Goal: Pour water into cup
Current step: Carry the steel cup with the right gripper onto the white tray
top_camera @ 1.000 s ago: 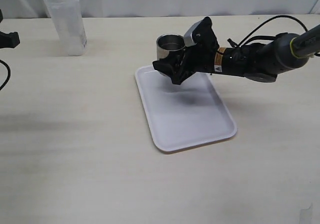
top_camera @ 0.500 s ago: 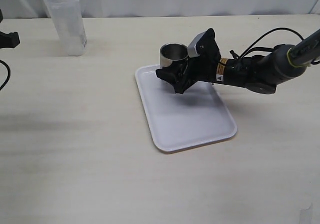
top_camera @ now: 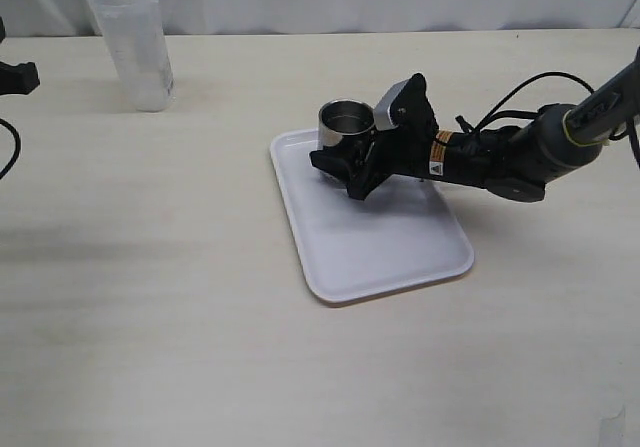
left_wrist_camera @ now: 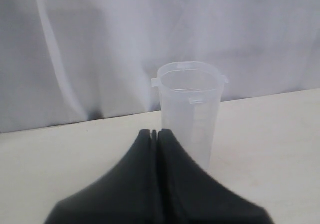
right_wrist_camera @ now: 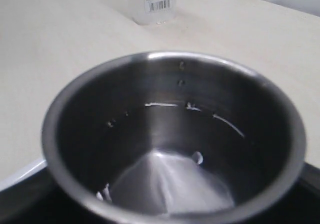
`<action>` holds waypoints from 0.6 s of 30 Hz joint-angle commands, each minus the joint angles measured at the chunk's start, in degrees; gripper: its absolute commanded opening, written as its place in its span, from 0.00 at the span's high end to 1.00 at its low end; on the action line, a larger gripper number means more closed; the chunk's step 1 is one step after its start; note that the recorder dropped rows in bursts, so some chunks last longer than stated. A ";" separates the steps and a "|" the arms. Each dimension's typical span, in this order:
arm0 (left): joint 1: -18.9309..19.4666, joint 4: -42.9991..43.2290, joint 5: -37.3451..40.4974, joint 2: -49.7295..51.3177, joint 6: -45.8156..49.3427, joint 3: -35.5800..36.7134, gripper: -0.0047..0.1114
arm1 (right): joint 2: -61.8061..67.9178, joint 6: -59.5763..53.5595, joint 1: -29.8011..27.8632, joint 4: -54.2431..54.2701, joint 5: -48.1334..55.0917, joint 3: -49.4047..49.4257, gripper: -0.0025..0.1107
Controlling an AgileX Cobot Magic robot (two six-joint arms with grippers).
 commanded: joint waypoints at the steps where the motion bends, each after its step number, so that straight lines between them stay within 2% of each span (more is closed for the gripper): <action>1: 0.02 -0.01 -1.15 -0.36 -0.34 0.35 0.96 | 0.26 -0.93 -0.09 1.63 -2.71 0.05 0.94; 13: 0.02 -0.01 -1.02 -0.36 -0.34 0.35 0.96 | 0.30 -0.93 0.01 1.72 -1.40 0.05 0.92; 15: 0.02 -0.01 -1.02 -0.36 -0.34 0.35 0.96 | 0.30 -0.93 0.02 1.72 -0.16 0.05 0.82; 18: 0.02 -0.01 -1.02 -0.36 -0.34 0.35 0.96 | 0.30 -0.93 0.02 1.72 0.41 0.05 0.57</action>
